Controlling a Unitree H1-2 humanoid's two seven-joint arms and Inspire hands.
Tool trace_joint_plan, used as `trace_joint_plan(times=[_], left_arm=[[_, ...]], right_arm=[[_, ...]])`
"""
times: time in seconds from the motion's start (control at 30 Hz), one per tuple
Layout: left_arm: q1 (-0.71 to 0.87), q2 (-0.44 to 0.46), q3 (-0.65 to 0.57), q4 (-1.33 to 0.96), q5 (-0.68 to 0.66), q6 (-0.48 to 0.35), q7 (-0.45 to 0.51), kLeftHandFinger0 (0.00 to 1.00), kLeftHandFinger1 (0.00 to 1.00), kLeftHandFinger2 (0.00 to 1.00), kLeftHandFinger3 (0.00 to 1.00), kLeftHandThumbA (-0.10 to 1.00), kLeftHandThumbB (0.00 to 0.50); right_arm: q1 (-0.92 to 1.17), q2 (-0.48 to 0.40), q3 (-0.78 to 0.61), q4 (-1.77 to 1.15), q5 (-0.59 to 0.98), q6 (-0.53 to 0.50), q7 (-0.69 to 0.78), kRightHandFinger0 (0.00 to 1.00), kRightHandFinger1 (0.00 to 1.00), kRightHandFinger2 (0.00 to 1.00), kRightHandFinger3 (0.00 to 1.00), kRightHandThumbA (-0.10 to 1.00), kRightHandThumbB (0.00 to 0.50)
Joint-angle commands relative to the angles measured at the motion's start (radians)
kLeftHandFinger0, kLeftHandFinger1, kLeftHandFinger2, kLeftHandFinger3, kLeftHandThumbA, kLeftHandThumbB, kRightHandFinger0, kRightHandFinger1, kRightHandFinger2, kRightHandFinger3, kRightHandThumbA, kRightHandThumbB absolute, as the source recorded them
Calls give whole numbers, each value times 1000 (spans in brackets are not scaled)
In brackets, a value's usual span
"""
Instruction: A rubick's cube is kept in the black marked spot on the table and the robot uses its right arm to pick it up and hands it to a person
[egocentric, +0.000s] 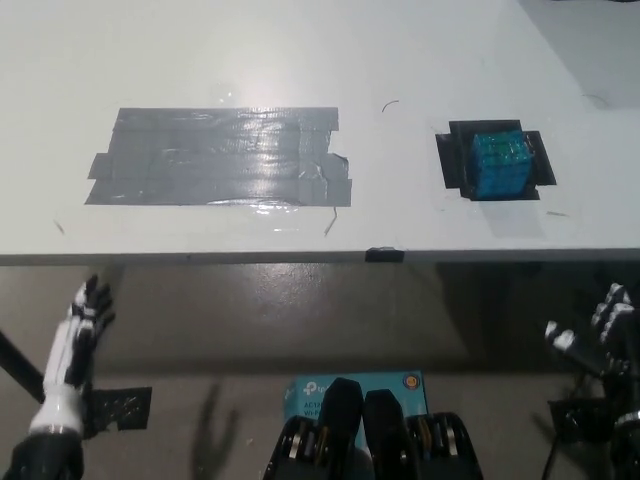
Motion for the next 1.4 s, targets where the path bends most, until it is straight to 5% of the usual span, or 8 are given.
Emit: trace_joint_plan(times=[0.0,0.3,0.37,0.47,0.8,0.87,1.0,1.37], left_arm=[[7,19,-3,-119,-34,-78,-38,1000,1000,1000,1000,904,134],[76,5,-9,-298,-58,-20,-50,1000,1000,1000,1000,940,177],[111,-6,-23,-351,-91,-9,-78,1000,1000,1000,1000,945,137],[169,-8,-44,-435,-85,6,-89,1000,1000,1000,1000,946,163],[264,-34,-104,-572,-90,17,-106,1000,1000,1000,1000,1000,139],[286,-34,-112,-645,-82,37,-102,1000,1000,1000,1000,1000,164],[299,-30,-119,-724,-85,35,-100,1000,1000,1000,1000,982,154],[319,-41,-99,-752,-74,37,-77,1000,1000,1000,1000,975,162]], right_arm=[[12,10,-15,-232,25,-99,-7,936,970,1000,1000,941,186],[122,23,-14,-458,61,-58,9,912,940,1000,1000,927,209],[161,29,1,-487,75,-52,27,937,967,1000,1000,913,178],[197,40,37,-493,52,-82,47,912,960,1000,1000,915,163],[280,54,94,-584,26,-105,68,926,959,1000,1000,909,226],[282,54,79,-643,22,-105,72,941,980,1000,1000,910,181],[257,61,43,-765,-88,-98,5,1000,1000,1000,1000,977,179],[53,54,27,-907,-313,233,-22,1000,1000,1000,1000,961,301]])
